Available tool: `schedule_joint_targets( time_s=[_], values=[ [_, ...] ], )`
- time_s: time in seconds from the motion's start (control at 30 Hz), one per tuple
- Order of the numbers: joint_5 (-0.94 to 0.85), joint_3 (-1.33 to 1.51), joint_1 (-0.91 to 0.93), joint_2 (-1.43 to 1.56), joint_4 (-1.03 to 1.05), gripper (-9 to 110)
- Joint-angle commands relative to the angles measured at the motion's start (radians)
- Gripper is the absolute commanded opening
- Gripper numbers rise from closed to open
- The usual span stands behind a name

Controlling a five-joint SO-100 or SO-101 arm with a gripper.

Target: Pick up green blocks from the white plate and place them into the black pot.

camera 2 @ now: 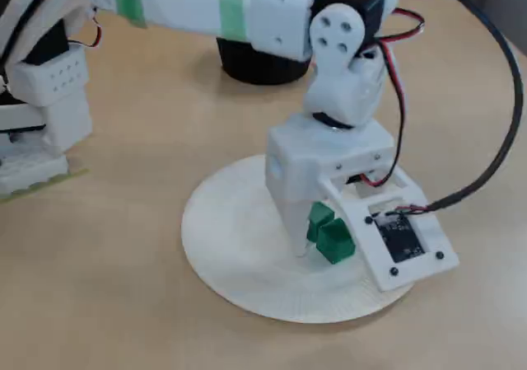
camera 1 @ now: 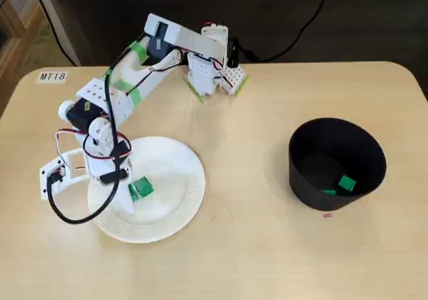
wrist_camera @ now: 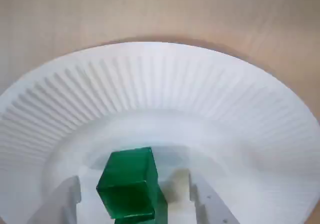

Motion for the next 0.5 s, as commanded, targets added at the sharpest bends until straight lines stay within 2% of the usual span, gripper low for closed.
schedule_joint_targets(
  time_s=[0.0, 0.17, 0.47],
  values=[
    [0.008, -0.063, -0.011, -0.002, -0.005, 25],
    [0.051, -0.149, -0.012, -0.048, -0.005, -1],
    [0.115, -0.156, -0.037, -0.044, -0.005, -2]
  ],
)
